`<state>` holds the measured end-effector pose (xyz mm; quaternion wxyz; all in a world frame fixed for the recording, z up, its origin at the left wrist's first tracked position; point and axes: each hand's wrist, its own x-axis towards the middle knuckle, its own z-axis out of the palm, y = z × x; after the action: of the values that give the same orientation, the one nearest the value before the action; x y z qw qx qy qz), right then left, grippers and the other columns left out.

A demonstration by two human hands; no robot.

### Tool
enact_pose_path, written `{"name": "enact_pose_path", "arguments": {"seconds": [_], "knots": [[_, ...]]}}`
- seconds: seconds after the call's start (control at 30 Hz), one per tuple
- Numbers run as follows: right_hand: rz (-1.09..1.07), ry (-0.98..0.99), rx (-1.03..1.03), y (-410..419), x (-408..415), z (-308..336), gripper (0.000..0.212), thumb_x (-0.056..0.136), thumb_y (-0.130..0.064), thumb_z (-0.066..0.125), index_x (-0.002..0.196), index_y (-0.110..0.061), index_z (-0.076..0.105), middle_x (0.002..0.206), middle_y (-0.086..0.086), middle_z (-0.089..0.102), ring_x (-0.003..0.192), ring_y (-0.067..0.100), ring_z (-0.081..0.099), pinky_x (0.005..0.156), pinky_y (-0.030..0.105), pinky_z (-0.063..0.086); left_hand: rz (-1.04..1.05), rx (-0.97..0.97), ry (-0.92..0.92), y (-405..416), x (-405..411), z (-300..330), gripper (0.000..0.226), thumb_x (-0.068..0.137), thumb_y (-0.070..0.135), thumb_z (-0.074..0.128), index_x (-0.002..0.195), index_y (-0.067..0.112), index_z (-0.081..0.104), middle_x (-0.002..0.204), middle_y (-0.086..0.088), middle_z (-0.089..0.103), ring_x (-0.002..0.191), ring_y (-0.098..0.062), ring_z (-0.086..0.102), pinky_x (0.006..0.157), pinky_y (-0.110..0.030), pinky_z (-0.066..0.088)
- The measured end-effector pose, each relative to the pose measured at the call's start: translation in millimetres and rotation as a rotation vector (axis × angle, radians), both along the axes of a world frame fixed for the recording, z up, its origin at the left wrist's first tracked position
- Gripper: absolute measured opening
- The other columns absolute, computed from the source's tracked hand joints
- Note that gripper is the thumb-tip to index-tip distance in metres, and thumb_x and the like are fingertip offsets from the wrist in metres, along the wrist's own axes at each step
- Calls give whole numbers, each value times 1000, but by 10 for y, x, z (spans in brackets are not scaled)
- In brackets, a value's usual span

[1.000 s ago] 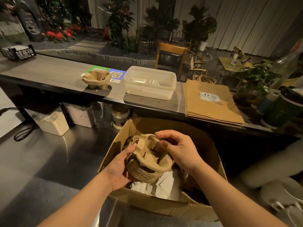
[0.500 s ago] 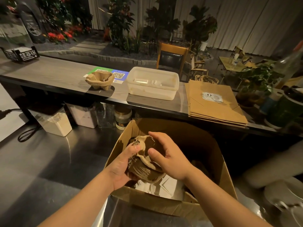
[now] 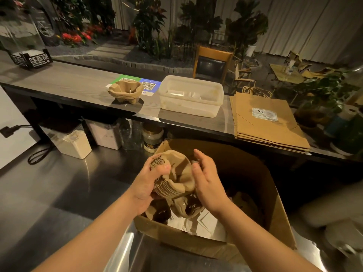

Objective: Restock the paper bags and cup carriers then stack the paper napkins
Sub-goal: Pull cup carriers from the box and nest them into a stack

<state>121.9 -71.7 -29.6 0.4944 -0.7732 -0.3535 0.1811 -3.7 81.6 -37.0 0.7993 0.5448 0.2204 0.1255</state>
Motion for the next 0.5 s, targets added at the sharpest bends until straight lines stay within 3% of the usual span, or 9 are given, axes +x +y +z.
{"name": "enact_pose_path", "arguments": {"seconds": [0.07,0.13,0.2,0.27,0.4,0.5], "knots": [[-187,131,37,22,29,-58,47,107,-47,37,152,-33,35,150,-14,39,137,6,40,107,24,39,62,-11,-19,77,-25,-30,85,62,55,82,140,35,51,133,-9,65,121,-31,66,102,-56,55],[-299,239,-7,36,77,-110,44,107,-43,42,149,-28,42,147,-9,48,129,8,48,101,25,45,111,-29,-52,122,-62,-61,85,63,52,81,140,34,51,134,-10,64,121,-32,66,99,-52,57],[-312,314,-127,31,123,-187,40,105,-40,51,142,-26,49,135,-6,57,113,8,56,89,27,51,140,-34,-70,135,-94,-89,84,63,52,81,140,35,51,135,-11,63,121,-33,65,98,-52,57],[-193,346,-286,32,107,-271,41,101,-42,58,138,-26,52,126,-7,59,101,4,57,77,21,50,154,-43,-91,135,-120,-124,85,63,52,81,141,35,50,137,-12,61,124,-35,63,101,-56,55],[-38,121,-531,97,48,-519,61,84,-60,71,137,-41,48,130,-5,42,121,19,52,100,42,55,172,-79,-93,128,-159,-155,108,50,62,93,144,34,48,141,-14,59,127,-37,61,99,-58,55],[-17,83,-589,150,-7,-543,61,81,-61,75,134,-49,47,135,-3,29,130,28,45,104,47,53,175,-105,-110,128,-171,-134,109,50,63,93,145,33,48,142,-16,58,129,-38,60,96,-52,56]]}}
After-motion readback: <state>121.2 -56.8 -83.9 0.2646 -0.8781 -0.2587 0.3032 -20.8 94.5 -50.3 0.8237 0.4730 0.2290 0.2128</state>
